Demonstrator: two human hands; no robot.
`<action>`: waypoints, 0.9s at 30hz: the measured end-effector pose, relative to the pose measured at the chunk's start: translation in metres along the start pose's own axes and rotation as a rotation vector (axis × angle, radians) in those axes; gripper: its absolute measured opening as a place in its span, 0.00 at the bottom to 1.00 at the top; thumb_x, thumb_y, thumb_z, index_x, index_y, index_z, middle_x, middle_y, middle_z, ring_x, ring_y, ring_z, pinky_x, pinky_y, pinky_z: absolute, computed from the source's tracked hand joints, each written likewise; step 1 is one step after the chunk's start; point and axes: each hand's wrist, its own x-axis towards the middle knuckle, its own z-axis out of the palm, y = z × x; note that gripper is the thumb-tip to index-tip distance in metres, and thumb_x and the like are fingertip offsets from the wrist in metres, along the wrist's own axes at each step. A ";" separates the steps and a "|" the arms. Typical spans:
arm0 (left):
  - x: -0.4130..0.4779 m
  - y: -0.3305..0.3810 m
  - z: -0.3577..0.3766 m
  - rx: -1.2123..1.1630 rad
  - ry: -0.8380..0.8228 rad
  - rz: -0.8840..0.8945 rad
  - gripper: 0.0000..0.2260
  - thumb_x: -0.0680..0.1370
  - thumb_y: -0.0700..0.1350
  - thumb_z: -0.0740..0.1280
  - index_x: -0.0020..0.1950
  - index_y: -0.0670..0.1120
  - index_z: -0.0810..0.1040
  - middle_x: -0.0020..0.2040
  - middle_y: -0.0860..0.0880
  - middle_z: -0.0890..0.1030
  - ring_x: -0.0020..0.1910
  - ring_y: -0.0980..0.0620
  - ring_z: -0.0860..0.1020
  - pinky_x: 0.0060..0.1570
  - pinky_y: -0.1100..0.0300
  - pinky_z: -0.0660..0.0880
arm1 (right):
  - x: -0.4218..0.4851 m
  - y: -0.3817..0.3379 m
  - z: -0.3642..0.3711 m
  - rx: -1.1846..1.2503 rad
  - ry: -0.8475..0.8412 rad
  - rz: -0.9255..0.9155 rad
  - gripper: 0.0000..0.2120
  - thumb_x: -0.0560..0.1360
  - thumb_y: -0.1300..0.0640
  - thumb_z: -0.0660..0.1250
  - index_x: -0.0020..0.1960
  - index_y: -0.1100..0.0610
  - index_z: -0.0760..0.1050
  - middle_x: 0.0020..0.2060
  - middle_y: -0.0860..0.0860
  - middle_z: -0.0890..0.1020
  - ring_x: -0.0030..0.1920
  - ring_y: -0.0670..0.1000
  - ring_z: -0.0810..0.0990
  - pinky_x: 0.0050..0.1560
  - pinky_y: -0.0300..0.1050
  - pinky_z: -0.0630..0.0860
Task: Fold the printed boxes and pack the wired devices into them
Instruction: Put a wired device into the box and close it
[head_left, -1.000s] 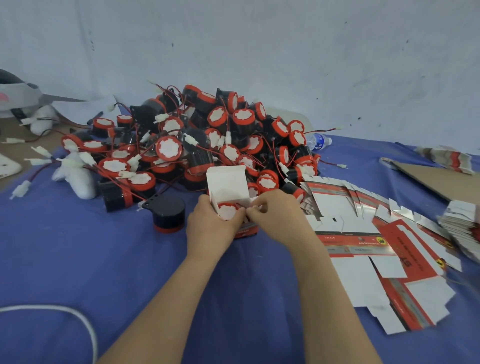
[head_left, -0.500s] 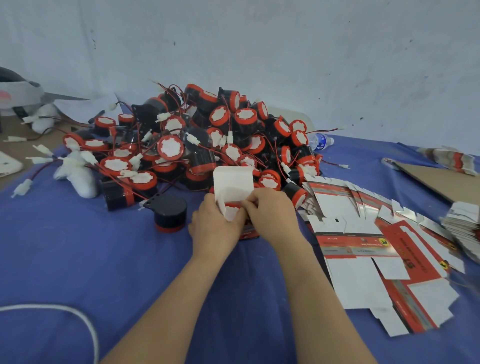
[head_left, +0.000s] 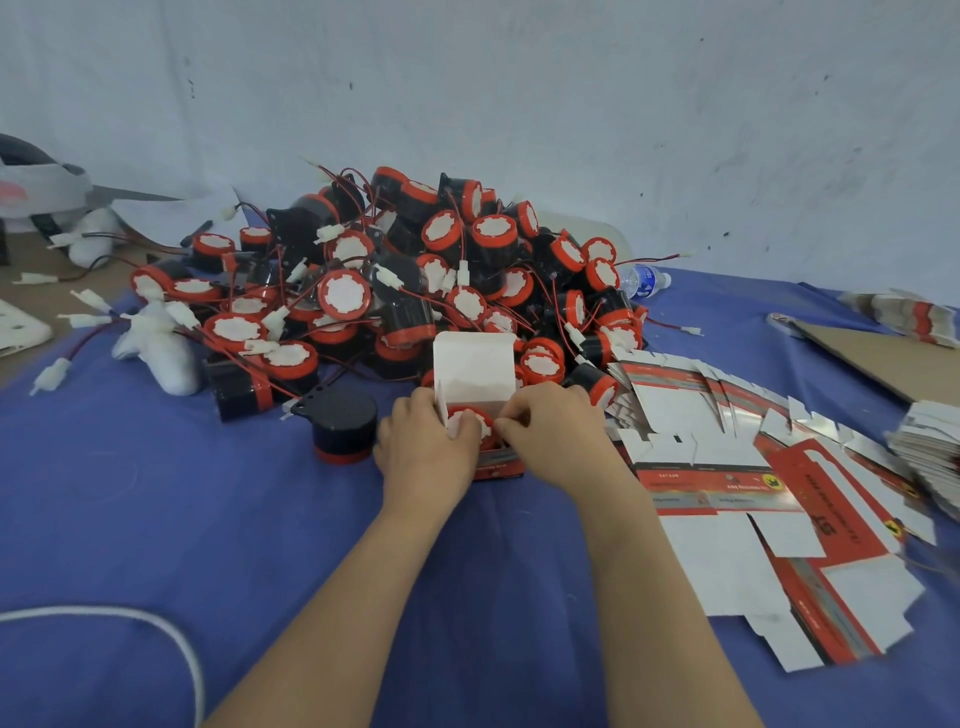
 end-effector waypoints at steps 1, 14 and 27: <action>0.000 0.000 0.000 0.000 -0.002 -0.005 0.10 0.77 0.48 0.63 0.55 0.45 0.70 0.52 0.47 0.70 0.59 0.42 0.69 0.59 0.47 0.67 | -0.001 0.001 -0.001 -0.027 0.004 0.025 0.09 0.79 0.52 0.62 0.51 0.51 0.81 0.57 0.53 0.75 0.61 0.58 0.68 0.62 0.52 0.66; -0.001 -0.001 -0.001 -0.520 -0.052 0.244 0.13 0.81 0.41 0.56 0.48 0.58 0.75 0.50 0.54 0.75 0.50 0.58 0.73 0.50 0.72 0.68 | 0.012 0.013 0.013 0.531 0.019 0.233 0.06 0.74 0.54 0.70 0.50 0.52 0.76 0.62 0.58 0.71 0.61 0.59 0.72 0.62 0.54 0.73; 0.014 -0.016 0.006 -0.385 -0.004 0.163 0.21 0.78 0.34 0.63 0.68 0.49 0.68 0.61 0.50 0.76 0.62 0.46 0.72 0.63 0.49 0.71 | 0.011 0.007 0.033 0.700 0.345 -0.062 0.22 0.75 0.61 0.68 0.67 0.55 0.67 0.51 0.46 0.76 0.49 0.37 0.76 0.44 0.24 0.70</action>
